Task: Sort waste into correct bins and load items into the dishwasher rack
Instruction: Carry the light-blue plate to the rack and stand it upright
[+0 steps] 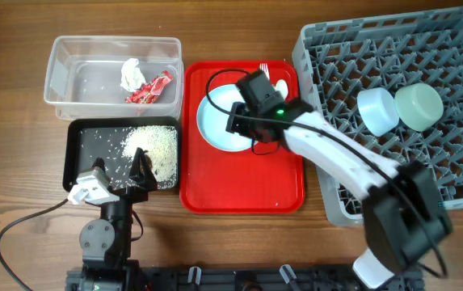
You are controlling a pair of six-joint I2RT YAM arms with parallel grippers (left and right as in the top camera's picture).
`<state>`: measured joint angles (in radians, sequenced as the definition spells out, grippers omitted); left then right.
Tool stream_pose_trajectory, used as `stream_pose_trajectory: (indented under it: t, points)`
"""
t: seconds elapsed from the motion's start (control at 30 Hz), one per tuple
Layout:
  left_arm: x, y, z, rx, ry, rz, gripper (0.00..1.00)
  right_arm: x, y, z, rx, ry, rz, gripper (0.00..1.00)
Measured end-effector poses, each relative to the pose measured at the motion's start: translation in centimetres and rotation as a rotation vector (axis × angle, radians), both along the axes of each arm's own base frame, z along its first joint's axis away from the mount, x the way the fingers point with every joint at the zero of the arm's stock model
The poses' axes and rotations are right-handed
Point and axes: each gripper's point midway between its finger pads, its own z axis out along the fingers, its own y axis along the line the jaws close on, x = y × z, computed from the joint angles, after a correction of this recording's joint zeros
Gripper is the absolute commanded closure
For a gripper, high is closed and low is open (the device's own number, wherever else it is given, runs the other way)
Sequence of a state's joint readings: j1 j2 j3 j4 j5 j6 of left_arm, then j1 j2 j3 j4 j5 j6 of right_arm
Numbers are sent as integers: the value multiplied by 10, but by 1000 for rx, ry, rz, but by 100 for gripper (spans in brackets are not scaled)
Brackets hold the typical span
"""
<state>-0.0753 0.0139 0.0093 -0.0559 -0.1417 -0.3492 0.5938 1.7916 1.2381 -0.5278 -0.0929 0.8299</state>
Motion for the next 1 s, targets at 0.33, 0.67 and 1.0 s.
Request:
stream_pose_trajectory:
  t: [0.33,0.67,1.0]
  points:
    - [0,0,0,0,0,0,0,-14,-33,-59,-78,226,-244,57]
    - [0,0,0,0,0,0,0,-26,-35,-73,-79,317,-296,96]
    - [0,0,0,0,0,0,0,-9,-96,69,-288,-180,-134,96]
